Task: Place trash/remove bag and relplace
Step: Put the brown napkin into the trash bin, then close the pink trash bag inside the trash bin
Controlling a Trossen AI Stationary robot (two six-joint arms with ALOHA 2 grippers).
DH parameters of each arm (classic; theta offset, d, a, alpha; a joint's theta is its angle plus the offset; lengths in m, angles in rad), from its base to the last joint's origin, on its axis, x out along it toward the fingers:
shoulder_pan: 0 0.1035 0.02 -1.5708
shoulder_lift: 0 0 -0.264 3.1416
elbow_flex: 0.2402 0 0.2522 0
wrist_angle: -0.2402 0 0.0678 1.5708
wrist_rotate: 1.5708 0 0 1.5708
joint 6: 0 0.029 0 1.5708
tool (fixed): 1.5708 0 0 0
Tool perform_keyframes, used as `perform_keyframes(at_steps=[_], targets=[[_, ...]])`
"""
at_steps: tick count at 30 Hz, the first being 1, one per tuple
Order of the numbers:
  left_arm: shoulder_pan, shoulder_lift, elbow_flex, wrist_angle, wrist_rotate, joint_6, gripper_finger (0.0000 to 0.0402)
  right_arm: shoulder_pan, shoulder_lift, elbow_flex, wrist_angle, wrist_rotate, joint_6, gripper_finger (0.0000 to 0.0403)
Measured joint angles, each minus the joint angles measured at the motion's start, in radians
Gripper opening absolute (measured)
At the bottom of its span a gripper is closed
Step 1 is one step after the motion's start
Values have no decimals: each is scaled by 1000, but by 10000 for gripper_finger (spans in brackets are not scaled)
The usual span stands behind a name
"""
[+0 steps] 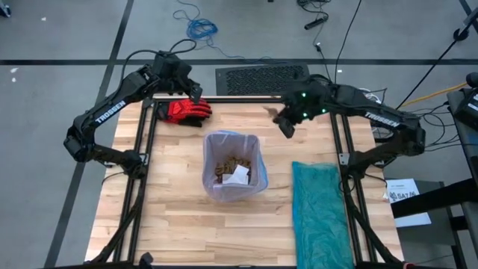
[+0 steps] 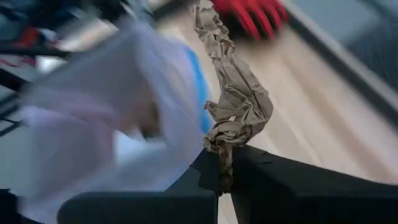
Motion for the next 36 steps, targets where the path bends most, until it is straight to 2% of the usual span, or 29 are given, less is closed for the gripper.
perform_keyframes(at_steps=[5,12,16,22,30,33,36], targets=[[25,0,0,-60,46,-26,1,114,141,221,7,0,-63,1],[110,0,0,-99,284,22,1,241,392,424,-168,1,-54,1],[139,0,0,-88,387,53,1,289,498,507,-243,1,8,18],[168,1,0,-82,434,62,1,310,552,599,-298,0,54,89],[165,1,0,-85,431,1,1,230,530,607,-354,-81,-125,208],[156,1,0,-95,413,-50,1,191,525,607,-366,-119,-160,234],[156,2,0,-100,410,-76,1,152,503,605,-374,-203,-186,239]])
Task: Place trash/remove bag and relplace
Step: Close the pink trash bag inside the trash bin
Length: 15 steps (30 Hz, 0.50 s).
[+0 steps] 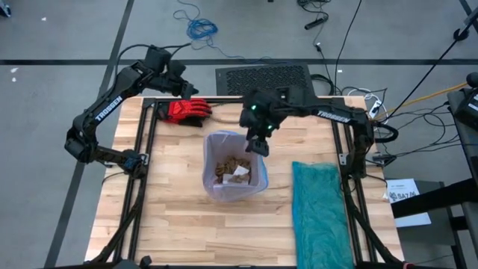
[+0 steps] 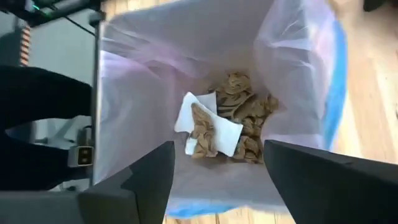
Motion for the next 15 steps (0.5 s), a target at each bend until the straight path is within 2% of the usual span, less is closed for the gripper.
perform_keyframes(at_steps=[3,6,11,15], targets=[[0,0,-11,-41,-9,26,1,-28,-42,1,-34,-7,-5,231],[0,0,-77,-53,21,34,1,-49,-84,1,-68,14,58,218],[1,0,-266,-26,221,34,0,-43,-164,1,-50,85,293,209],[3,0,-391,31,336,25,0,-10,-206,1,4,128,416,208]])
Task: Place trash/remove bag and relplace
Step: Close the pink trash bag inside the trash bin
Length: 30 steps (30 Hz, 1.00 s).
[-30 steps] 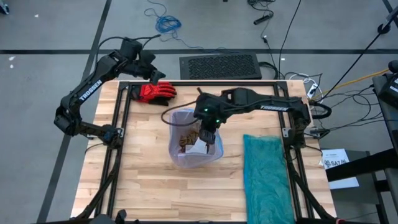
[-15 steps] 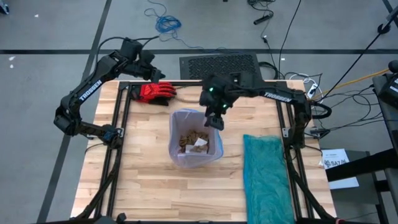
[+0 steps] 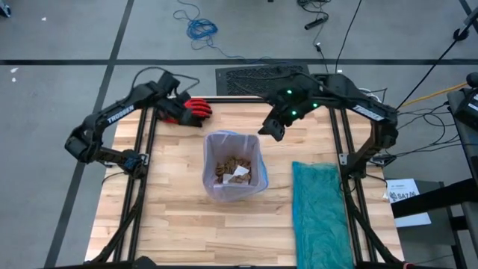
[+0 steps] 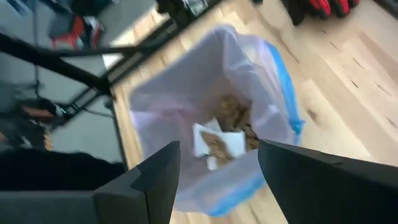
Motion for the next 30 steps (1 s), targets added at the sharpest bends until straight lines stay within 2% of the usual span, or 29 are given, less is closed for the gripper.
perform_keyframes(at_steps=[4,6,10,14,18,23,27,30], targets=[[1,0,-76,29,219,-2,0,13,-31,0,45,8,81,208],[-6,0,-101,57,289,-3,0,13,-35,0,54,13,94,208],[-17,0,-124,71,218,-28,0,13,-34,0,58,24,101,208],[-25,0,-127,144,205,-55,12,13,-34,0,58,24,94,208],[-38,0,-127,227,210,-121,49,13,-34,0,58,23,88,208],[-69,0,-127,233,276,-125,102,14,-33,0,58,3,84,208],[-119,0,-127,233,265,-101,133,14,-33,0,58,1,84,208],[-148,0,-127,231,216,-95,146,13,-33,0,58,0,84,208]])
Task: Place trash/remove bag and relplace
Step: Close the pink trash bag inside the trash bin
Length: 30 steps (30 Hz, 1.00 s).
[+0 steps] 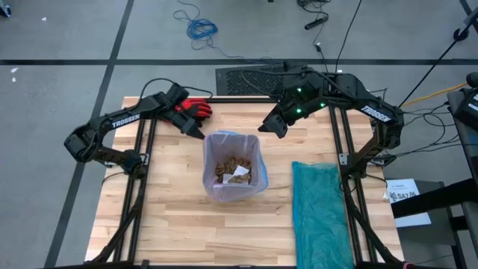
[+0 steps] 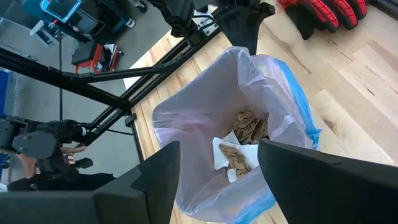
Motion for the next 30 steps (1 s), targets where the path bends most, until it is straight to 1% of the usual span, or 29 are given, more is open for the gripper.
perform_keyframes(at_steps=[4,5,8,12,14,17,23,25,27,30], targets=[[-16,0,0,-43,-167,45,151,0,0,0,0,0,0,208],[-18,0,0,-56,-192,57,151,0,0,0,0,0,0,208],[-18,0,0,-71,-201,94,151,0,0,0,0,0,0,208],[-29,2,0,-69,-195,98,151,0,0,0,0,0,-1,208],[-48,15,0,-71,-181,109,151,0,0,0,0,0,-4,208],[-88,30,-1,-75,-127,129,151,0,0,0,1,0,-4,208],[-167,74,-1,-33,-131,155,151,0,0,0,3,0,-3,208],[-185,88,0,-29,-174,149,147,0,0,-1,4,0,-3,208],[-195,99,0,-23,-247,147,135,0,0,-1,5,0,-3,208],[-199,100,0,-21,-327,147,95,0,0,-1,5,0,-2,208]])
